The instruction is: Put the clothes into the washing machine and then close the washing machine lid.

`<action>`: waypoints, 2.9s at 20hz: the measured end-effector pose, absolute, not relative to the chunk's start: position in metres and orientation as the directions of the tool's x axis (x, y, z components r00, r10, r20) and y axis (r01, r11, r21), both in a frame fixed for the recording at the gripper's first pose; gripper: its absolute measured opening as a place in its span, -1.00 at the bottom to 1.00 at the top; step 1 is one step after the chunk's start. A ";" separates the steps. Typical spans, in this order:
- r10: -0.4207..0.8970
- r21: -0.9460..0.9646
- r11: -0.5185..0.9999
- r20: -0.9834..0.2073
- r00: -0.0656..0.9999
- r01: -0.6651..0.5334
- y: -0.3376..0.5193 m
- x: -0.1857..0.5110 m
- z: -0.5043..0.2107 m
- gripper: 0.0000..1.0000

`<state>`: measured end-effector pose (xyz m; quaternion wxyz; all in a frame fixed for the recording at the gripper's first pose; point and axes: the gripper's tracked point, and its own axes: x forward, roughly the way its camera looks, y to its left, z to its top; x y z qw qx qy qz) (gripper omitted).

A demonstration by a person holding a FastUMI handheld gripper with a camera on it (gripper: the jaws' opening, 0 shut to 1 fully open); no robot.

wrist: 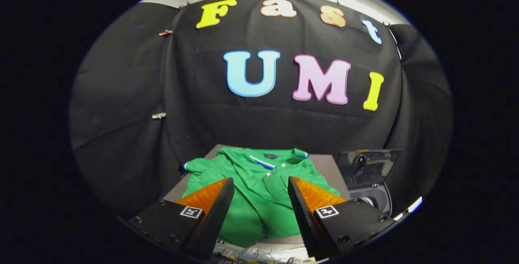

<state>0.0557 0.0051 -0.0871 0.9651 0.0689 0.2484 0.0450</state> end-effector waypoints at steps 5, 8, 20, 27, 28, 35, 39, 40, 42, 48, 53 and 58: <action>0.113 0.142 0.989 -0.567 0.816 -0.039 0.001 0.093 -0.113 0.69; 0.112 0.121 0.991 -0.606 0.788 -0.048 0.002 0.115 -0.131 0.68; 0.131 0.142 0.989 -0.667 0.734 -0.047 -0.005 0.116 -0.197 0.53; 0.057 0.034 0.998 -0.776 0.628 -0.049 -0.012 0.117 -0.202 -0.54; 0.040 0.023 0.999 -0.783 0.621 -0.034 -0.012 0.118 -0.201 -0.54; -0.001 -0.031 0.998 -0.833 0.554 -0.045 -0.009 0.112 -0.201 -0.73; 0.083 0.147 0.984 -0.876 0.475 0.100 -0.011 0.110 -0.200 -0.73; 0.105 0.178 0.977 -0.887 0.450 0.122 -0.013 0.108 -0.199 -0.73; 0.148 0.233 0.960 -0.893 0.424 0.155 -0.012 0.114 -0.195 -0.73; 0.247 0.325 0.940 -0.859 0.449 0.104 -0.027 0.113 -0.149 -0.74; 0.357 0.405 0.914 -0.811 0.464 0.006 -0.039 0.110 -0.117 -0.75; 0.488 0.521 0.851 -0.734 0.472 -0.069 -0.092 0.121 -0.091 -0.75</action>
